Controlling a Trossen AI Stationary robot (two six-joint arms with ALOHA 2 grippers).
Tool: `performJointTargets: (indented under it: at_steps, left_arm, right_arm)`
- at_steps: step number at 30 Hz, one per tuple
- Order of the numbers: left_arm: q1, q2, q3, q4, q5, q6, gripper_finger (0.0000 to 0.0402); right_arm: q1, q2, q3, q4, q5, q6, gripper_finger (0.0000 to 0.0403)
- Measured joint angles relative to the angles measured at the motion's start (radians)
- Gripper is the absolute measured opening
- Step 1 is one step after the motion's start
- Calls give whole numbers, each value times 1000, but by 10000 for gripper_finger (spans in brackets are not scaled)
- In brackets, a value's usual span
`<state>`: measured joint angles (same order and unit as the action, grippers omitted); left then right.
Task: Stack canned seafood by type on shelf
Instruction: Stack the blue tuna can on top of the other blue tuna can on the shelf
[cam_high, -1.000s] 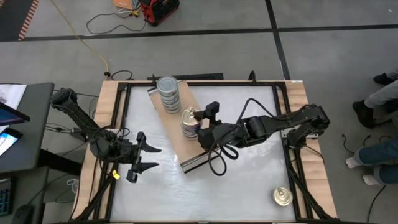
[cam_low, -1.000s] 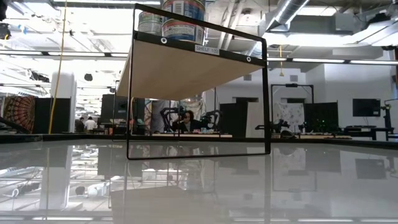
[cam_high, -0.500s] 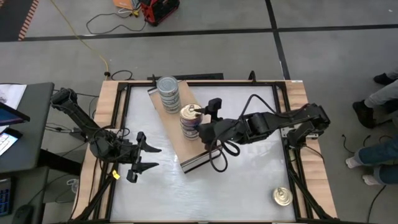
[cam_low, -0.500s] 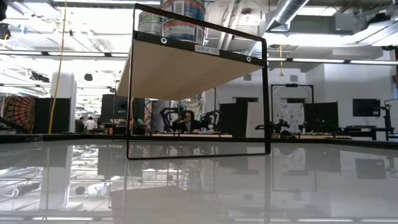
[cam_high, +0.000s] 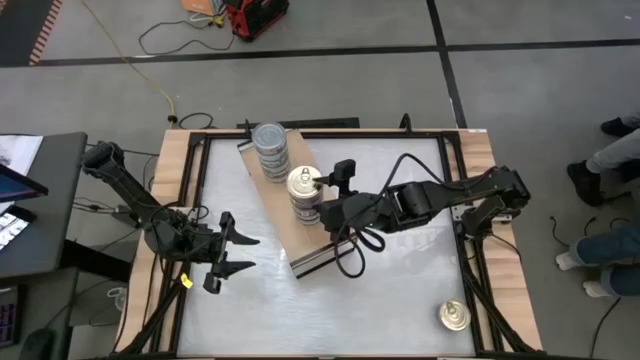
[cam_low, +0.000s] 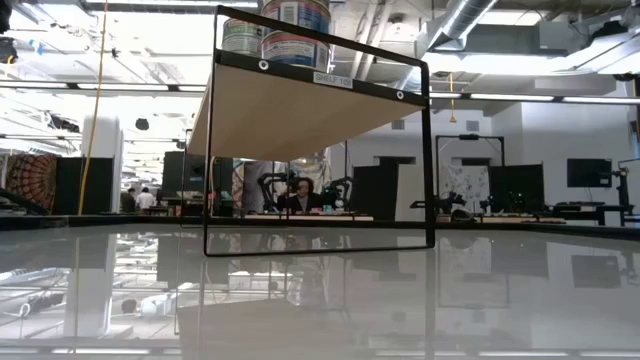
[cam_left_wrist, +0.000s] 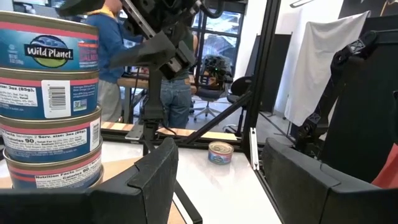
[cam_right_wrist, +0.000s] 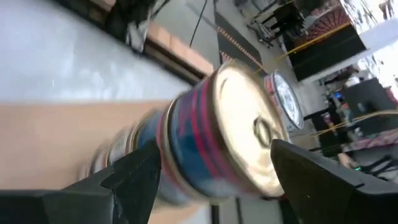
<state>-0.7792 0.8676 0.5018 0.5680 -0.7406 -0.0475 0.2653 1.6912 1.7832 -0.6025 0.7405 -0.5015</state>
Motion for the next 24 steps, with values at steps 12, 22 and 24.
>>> performJointTargets:
  at_steps: [12, 22, 24]
  left_arm:
    - [0, 0, 0, 8, 37, -2, 224]
    - [-1, 0, 0, 5, 200, 43, 224]
    - [-1, 0, 0, 6, 213, 62, 224]
  right_arm:
    - [19, -9, 0, -23, 25, -9, 335]
    - [114, -100, -1, -401, -79, 482, 335]
    - [114, -109, -16, -522, -182, 638, 335]
